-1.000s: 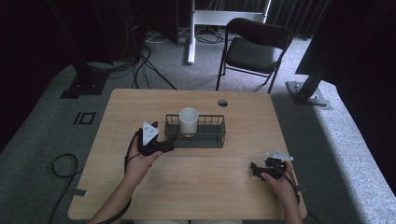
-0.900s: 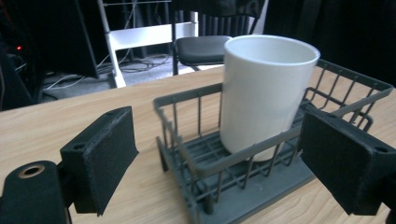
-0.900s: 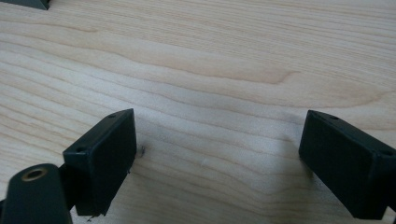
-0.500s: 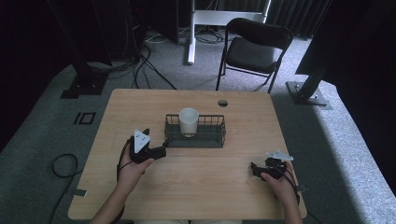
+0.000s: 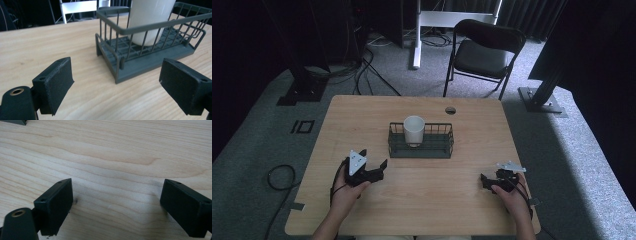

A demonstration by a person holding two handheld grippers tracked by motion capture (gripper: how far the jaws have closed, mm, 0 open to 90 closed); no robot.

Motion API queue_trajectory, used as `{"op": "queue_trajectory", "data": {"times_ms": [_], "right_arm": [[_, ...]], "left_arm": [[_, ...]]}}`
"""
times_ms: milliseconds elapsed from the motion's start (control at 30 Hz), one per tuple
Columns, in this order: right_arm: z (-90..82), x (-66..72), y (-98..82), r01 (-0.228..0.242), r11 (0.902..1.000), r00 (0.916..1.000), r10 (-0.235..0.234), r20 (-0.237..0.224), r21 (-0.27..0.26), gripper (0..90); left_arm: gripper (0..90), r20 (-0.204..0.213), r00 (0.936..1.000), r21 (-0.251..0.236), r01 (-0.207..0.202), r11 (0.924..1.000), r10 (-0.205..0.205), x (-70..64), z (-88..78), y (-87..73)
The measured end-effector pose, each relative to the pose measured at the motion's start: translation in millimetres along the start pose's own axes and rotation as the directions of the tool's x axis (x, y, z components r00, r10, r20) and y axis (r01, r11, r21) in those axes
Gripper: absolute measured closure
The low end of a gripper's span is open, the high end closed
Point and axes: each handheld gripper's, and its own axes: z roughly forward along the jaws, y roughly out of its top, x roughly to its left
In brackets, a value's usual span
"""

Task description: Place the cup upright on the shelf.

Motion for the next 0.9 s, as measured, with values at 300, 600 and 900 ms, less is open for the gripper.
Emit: {"op": "queue_trajectory", "data": {"times_ms": [300, 600, 900], "right_arm": [[0.0, 0.0, 0.0, 0.0, 1.0, 1.0, 0.0, 0.0, 0.0, 10.7], [0.0, 0.0, 0.0, 0.0, 1.0, 1.0, 0.0, 0.0, 0.0, 10.7], [0.0, 0.0, 0.0, 0.0, 1.0, 1.0, 0.0, 0.0, 0.0, 10.7]], "left_arm": [[12.2, -0.03, 0.9993, 0.05, 0.024, 0.9984, -0.023, 5.7, -6.9, -12.9], [12.2, -0.083, 0.9949, 0.132, 0.068, 0.9889, -0.058, 10.2, -12.8, -17.5], [12.1, -0.131, 0.988, 0.193, 0.106, 0.9754, -0.081, 23.8, -16.6, -23.4]]}}
